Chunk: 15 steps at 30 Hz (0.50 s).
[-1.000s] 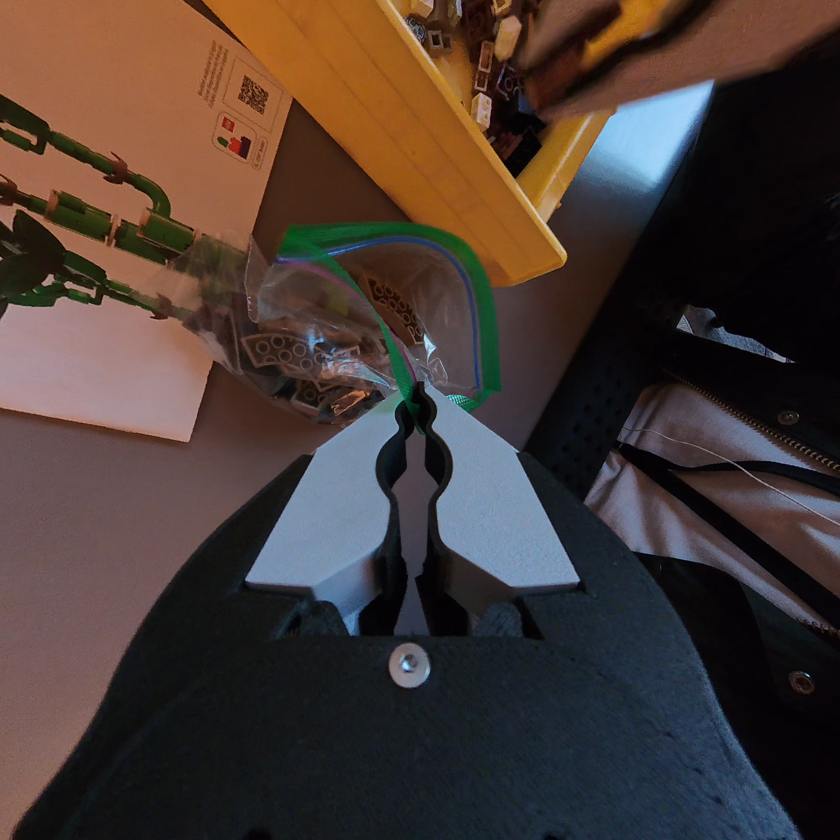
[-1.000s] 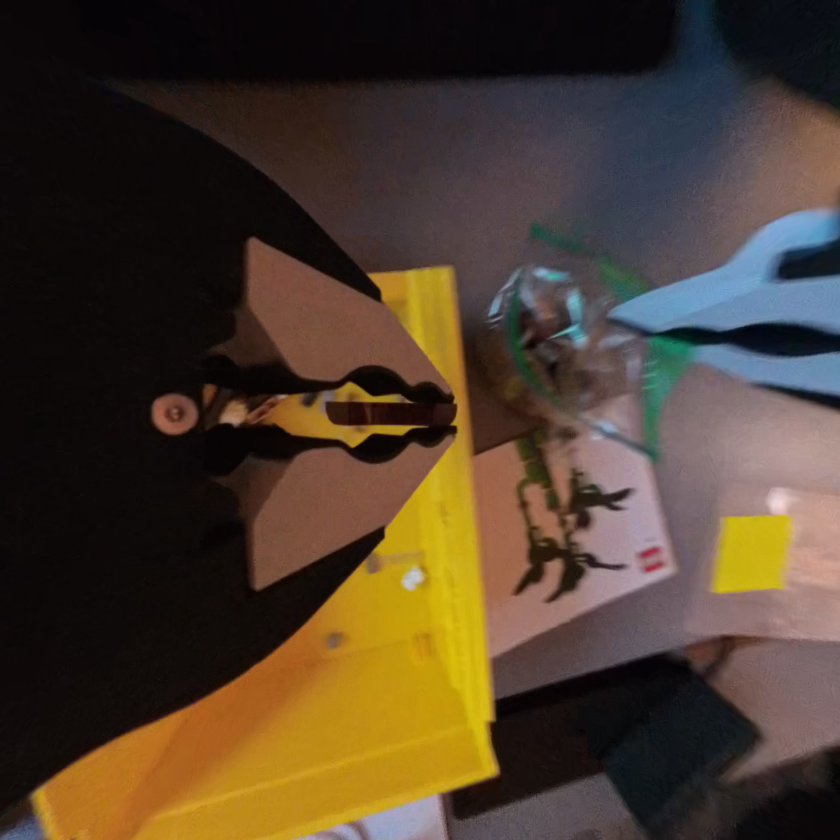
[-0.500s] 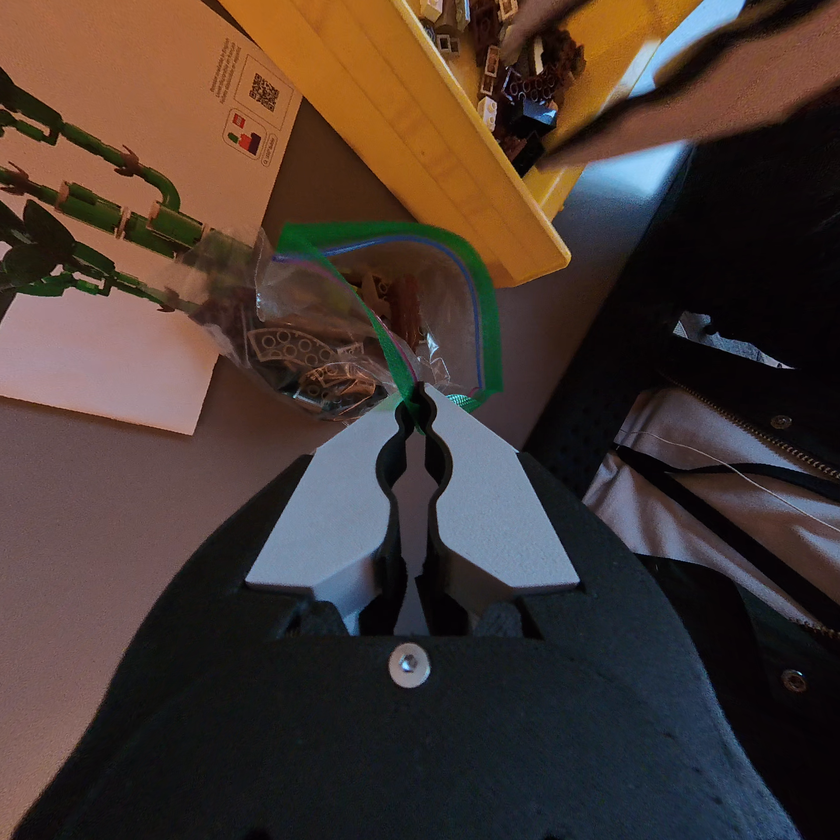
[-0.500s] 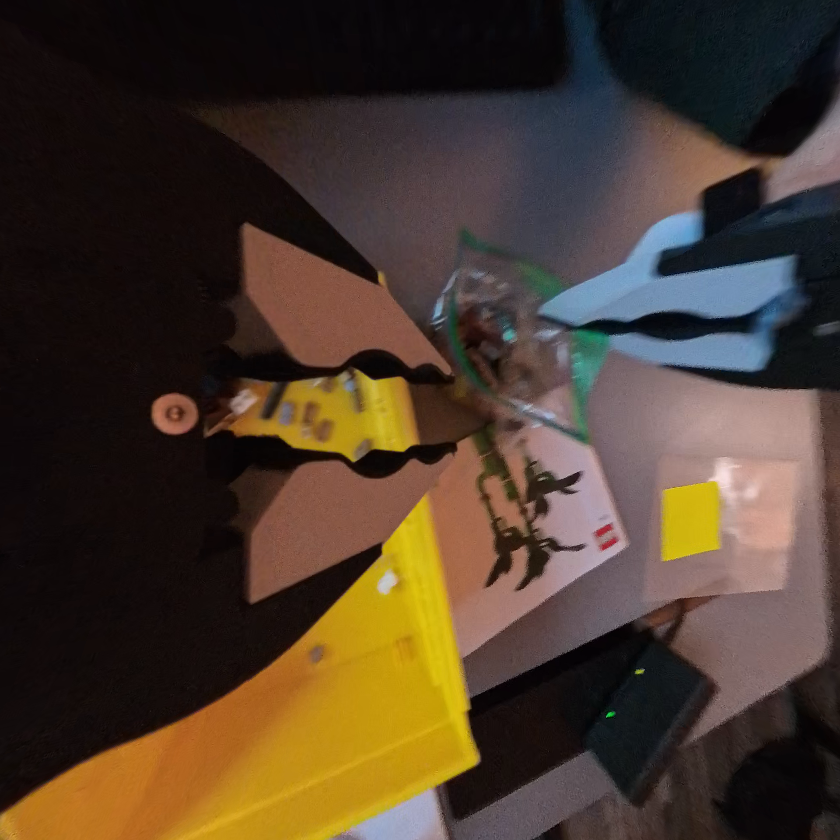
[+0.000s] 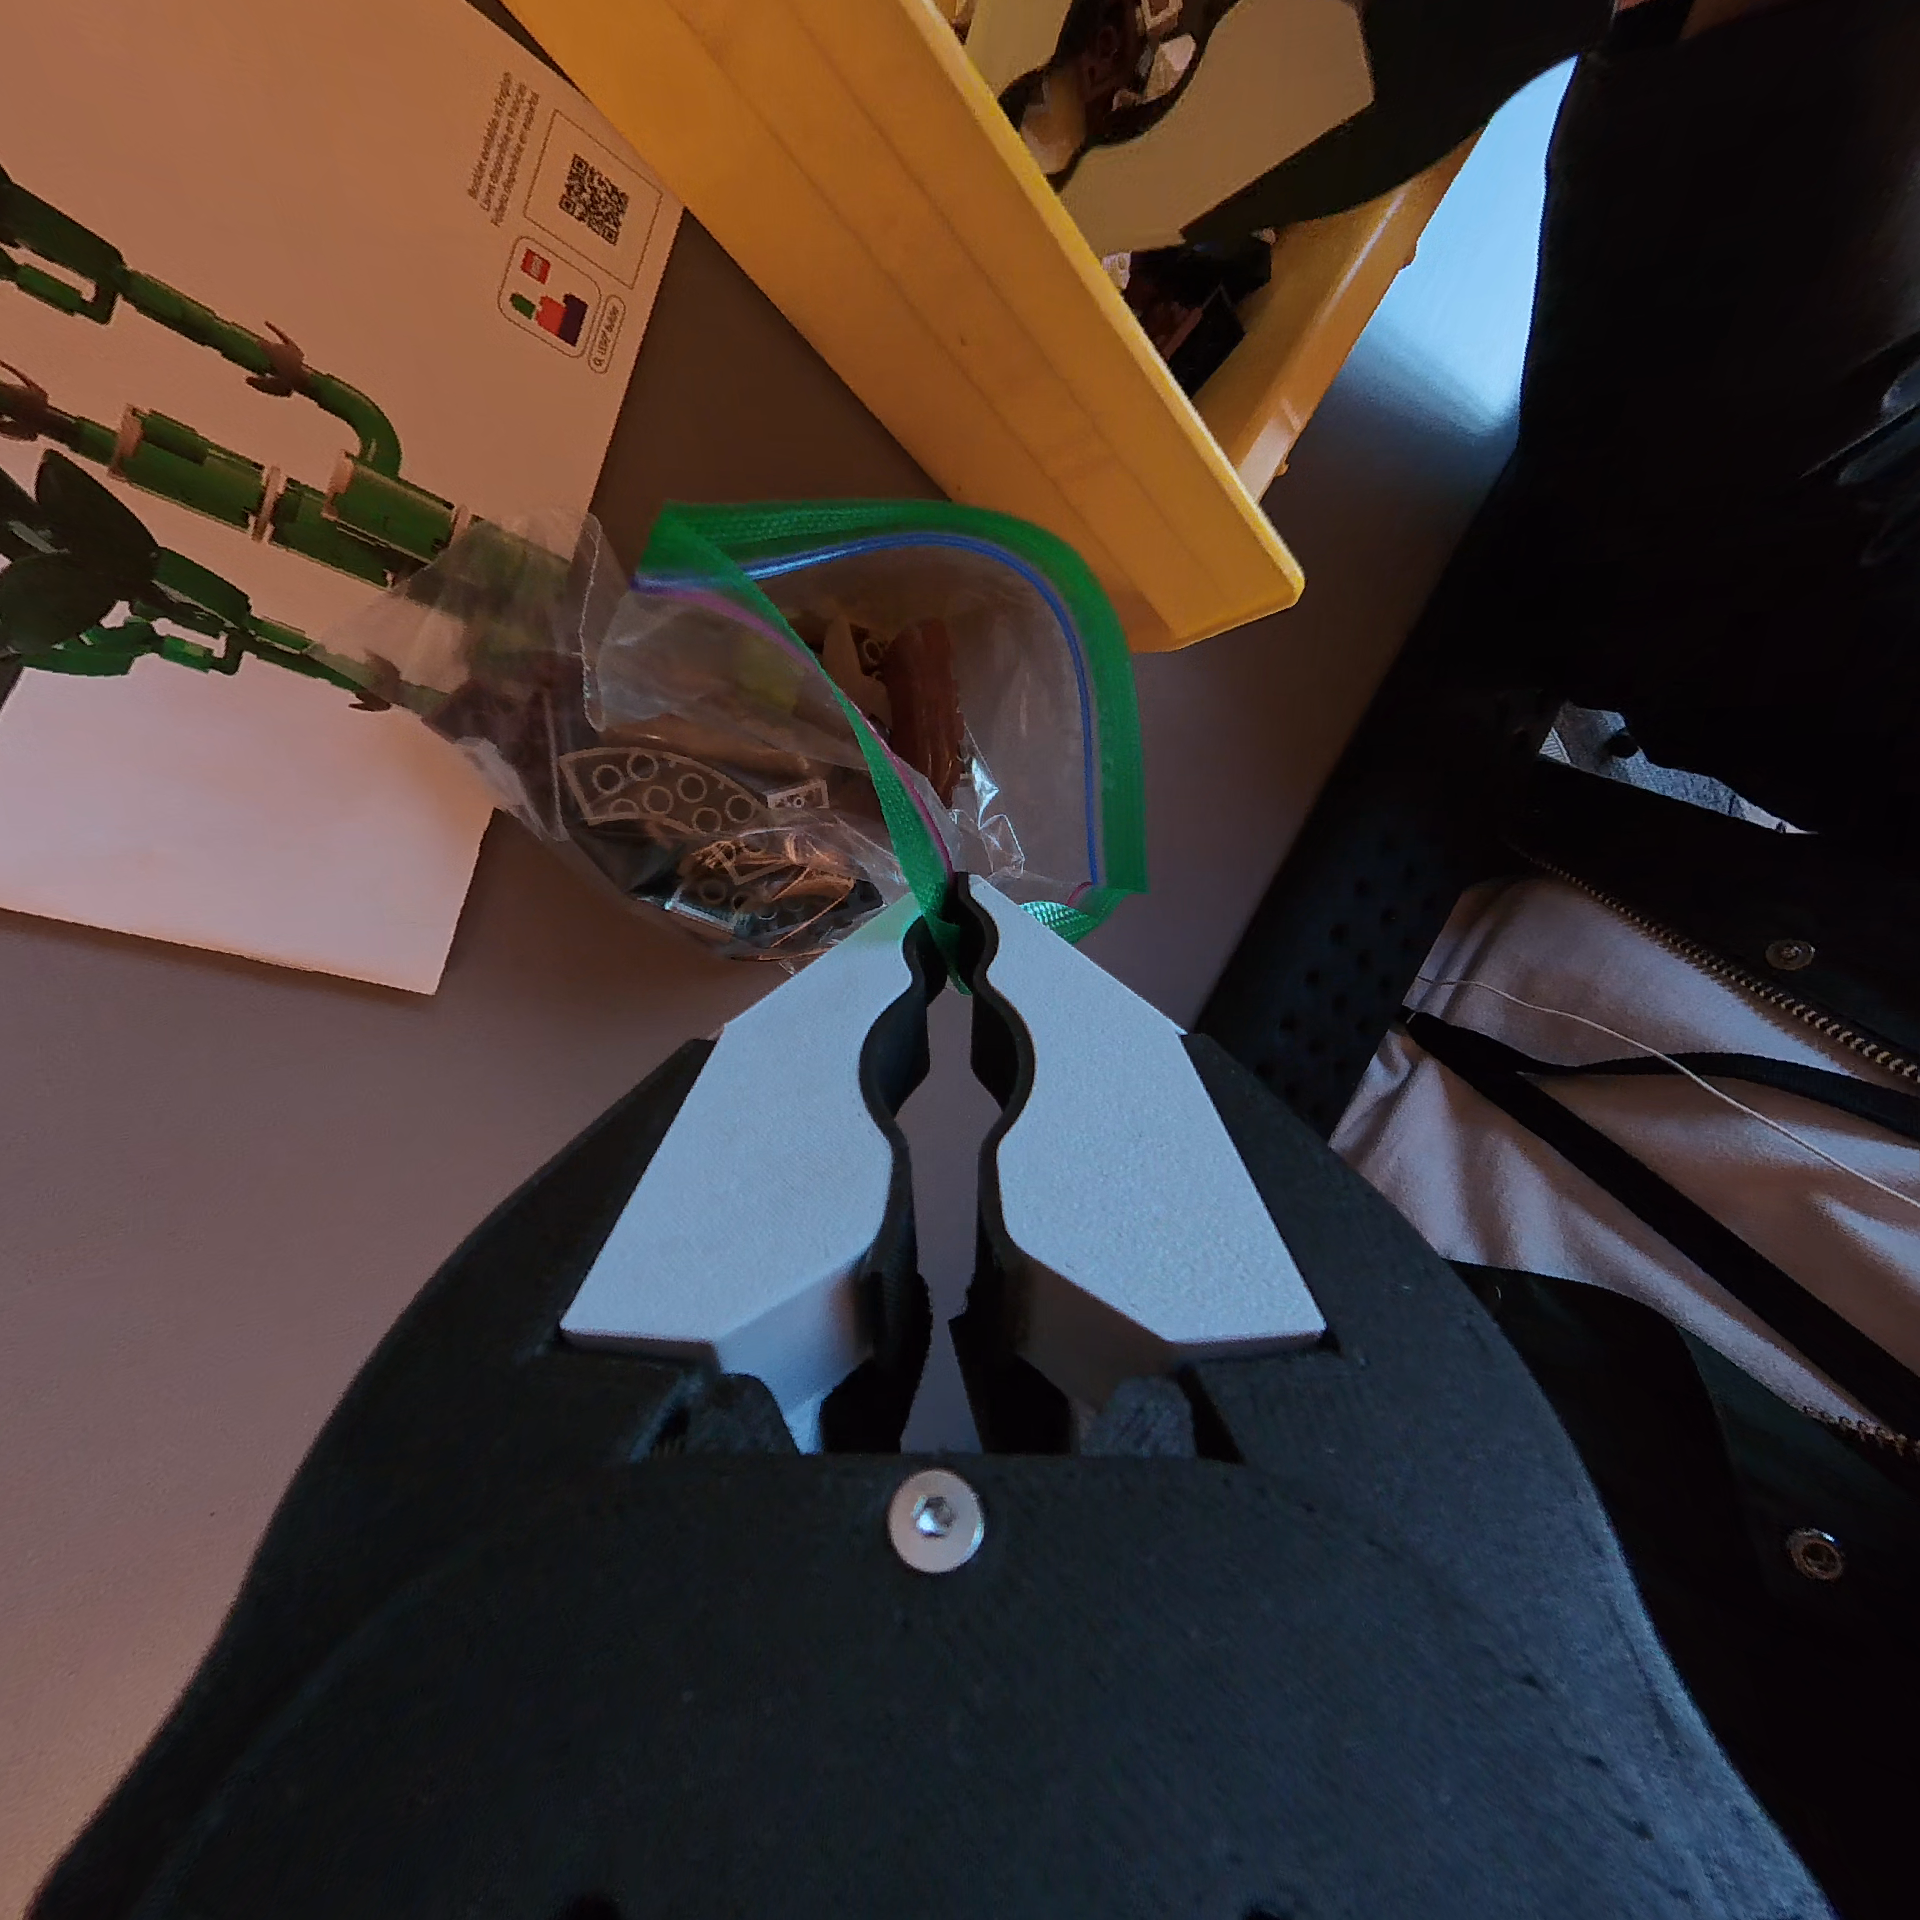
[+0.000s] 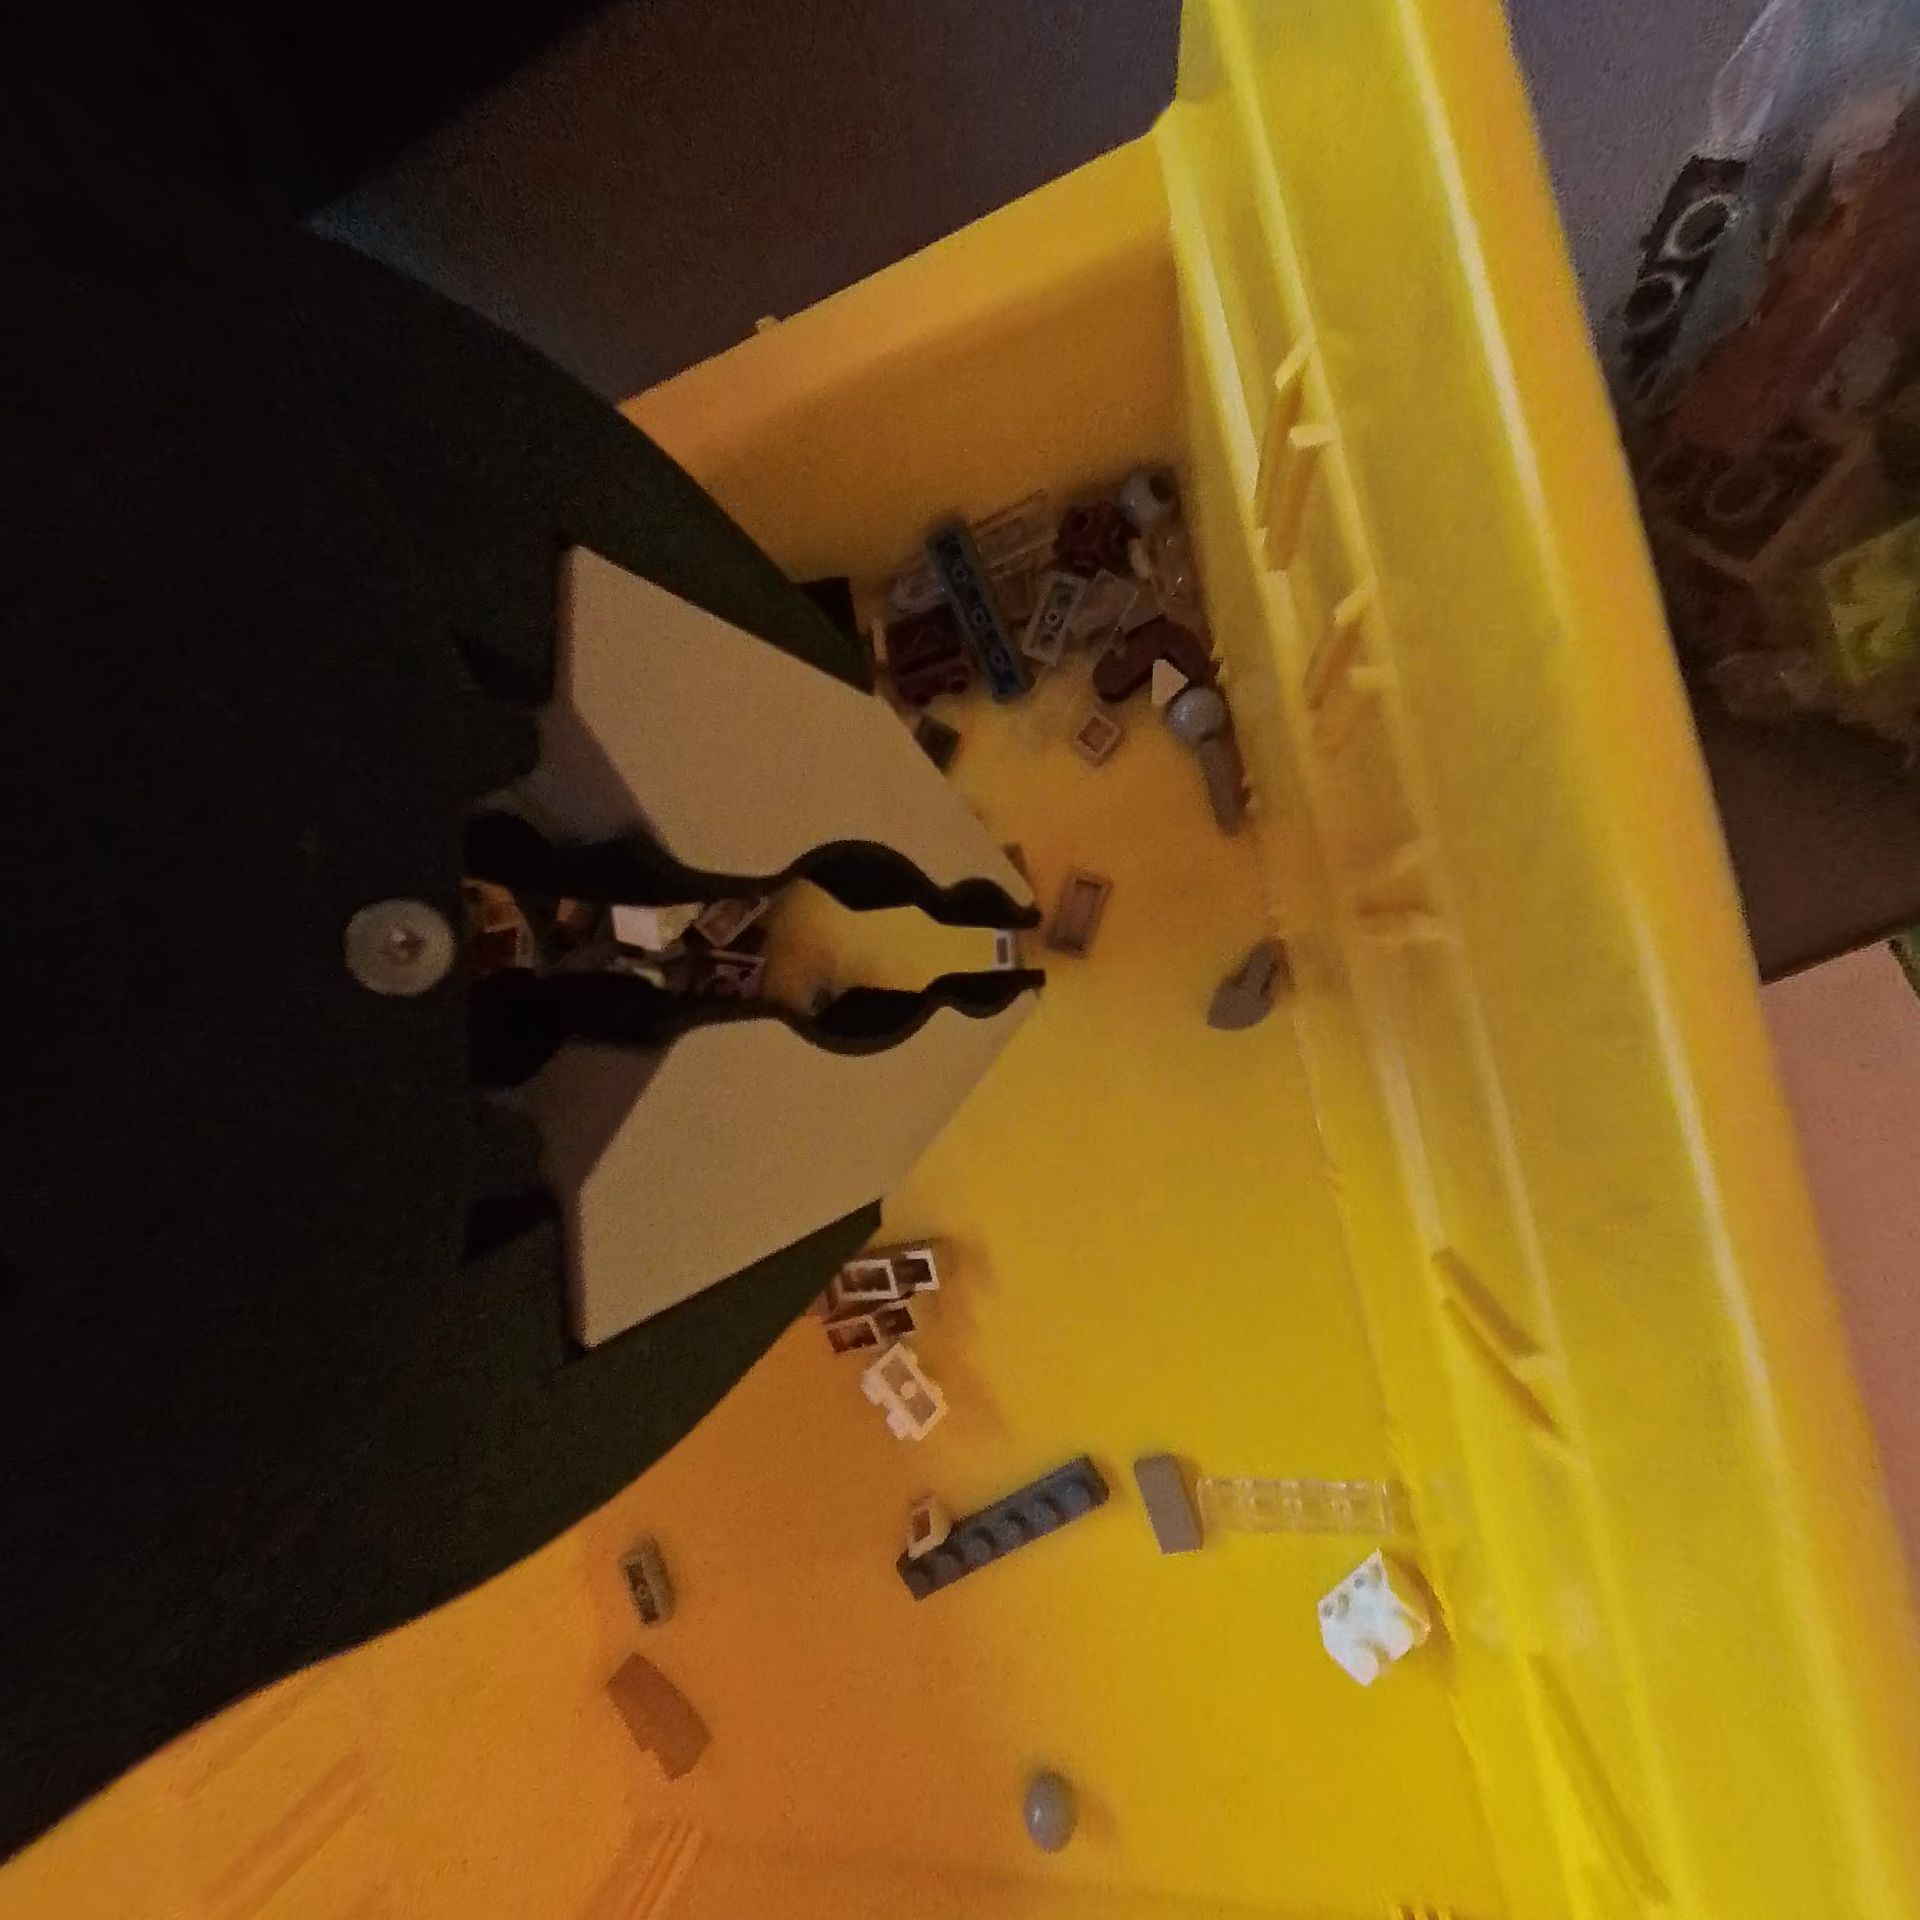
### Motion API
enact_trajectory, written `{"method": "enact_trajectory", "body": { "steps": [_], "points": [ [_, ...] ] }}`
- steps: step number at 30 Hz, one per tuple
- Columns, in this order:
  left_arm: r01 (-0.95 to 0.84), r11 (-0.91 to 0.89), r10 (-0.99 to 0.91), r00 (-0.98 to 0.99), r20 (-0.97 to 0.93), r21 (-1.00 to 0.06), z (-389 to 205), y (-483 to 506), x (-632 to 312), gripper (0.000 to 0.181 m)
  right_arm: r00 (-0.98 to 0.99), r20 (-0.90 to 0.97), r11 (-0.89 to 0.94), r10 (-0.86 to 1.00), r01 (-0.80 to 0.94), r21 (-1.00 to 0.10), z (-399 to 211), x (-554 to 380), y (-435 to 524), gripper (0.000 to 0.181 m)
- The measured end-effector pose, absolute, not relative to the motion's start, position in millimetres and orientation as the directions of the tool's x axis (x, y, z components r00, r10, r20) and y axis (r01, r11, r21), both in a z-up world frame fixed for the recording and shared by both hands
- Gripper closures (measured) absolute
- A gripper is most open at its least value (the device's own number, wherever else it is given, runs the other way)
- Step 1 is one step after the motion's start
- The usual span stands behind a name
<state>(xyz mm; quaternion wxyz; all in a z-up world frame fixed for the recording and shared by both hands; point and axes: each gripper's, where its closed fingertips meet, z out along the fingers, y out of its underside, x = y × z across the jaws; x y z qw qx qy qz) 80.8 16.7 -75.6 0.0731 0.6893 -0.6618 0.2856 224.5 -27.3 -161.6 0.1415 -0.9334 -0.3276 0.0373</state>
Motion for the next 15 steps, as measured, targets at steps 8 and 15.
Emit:
{"method": "enact_trajectory", "body": {
  "steps": [8, 15],
  "points": [
    [-0.953, -0.111, -0.871, -0.042, 0.489, -0.281, -74.7, 16.3, 80.8, 0.181, 0.788, 0.077, -0.66, 0.611, 0.56, -0.501, -104.1, 210.4, -10.1, 0.174],
    [-0.954, -0.111, -0.871, -0.042, 0.489, -0.28, -75.1, 15.9, 81.3, 0.181, 0.671, 0.082, -0.326, 0.737, 0.459, -0.826, -18.9, 107.9, 6.3, 0.174]
  ]
}}
